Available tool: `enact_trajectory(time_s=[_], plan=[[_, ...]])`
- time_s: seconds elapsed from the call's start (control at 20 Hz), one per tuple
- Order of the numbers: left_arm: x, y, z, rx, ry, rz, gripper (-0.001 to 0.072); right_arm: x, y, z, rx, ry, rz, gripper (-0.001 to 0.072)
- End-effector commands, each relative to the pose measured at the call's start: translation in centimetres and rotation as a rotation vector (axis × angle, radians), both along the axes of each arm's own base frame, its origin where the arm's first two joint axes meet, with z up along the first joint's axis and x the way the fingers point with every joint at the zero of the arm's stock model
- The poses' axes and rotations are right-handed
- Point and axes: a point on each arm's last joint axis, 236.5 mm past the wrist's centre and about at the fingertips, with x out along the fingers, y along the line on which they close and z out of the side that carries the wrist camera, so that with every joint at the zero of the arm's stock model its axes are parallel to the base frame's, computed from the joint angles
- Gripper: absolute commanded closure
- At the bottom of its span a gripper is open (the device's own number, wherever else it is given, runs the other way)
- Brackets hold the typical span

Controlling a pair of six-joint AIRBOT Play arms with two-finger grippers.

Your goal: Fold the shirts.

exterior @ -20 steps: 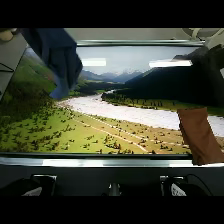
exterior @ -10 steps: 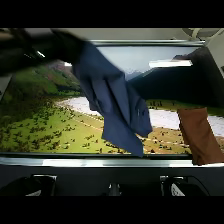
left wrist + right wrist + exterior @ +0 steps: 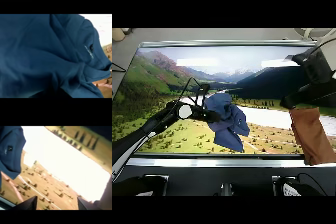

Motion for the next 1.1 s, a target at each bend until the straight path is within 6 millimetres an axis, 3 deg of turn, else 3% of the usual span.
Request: enact_trajectory(time_s=[0.0,0.1,0.2,0.3,0.4,0.5,0.7,0.85,0.9,1.0,1.05], plan=[[-0.1,2.0,-1.7,0.021,0.076,0.046,0.0683,-1.0,4.1,-6.3,0.199,0.126,-0.001,0.0152],[-0.2,3.4,-2.0,0.045,0.101,0.036,0.0683,-2.7,5.1,-10.1,0.253,0.216,-0.041,0.0152],[-0.3,3.8,-2.1,0.056,0.108,0.025,0.0683,-5.1,7.9,-12.4,0.381,0.298,-0.037,0.0152],[-0.3,3.7,-2.2,0.055,0.106,0.024,0.0682,-7.4,9.6,-15.4,0.379,0.34,-0.022,0.0141],[-0.3,3.8,-2.6,0.062,0.114,0.023,0.0683,-8.4,11.0,-17.7,0.349,0.337,-0.028,0.0129],[-0.3,3.9,-3.2,0.074,0.122,0.021,0.0682,-7.8,11.8,-19.1,0.319,0.302,-0.076,0.0102],[-0.3,3.9,-3.3,0.076,0.124,0.022,0.0683,-7.4,13.2,-19.8,0.374,0.331,-0.131,0.0107],[-0.3,3.9,-3.4,0.08,0.114,0.001,0.0682,-7.5,13.6,-20.4,0.39,0.355,-0.14,0.0176],[-0.3,3.9,-3.4,0.081,0.113,-0.001,0.0682,-7.3,13.7,-20.4,0.396,0.344,-0.127,0.0254],[-0.1,4.1,-3.3,0.081,0.108,-0.003,0.0682,-6.2,13.4,-20.2,0.386,0.292,-0.105,0.0689],[0.0,4.4,-3.1,0.083,0.097,-0.014,0.0683,-5.6,13.4,-19.6,0.377,0.271,-0.082,0.0697]])
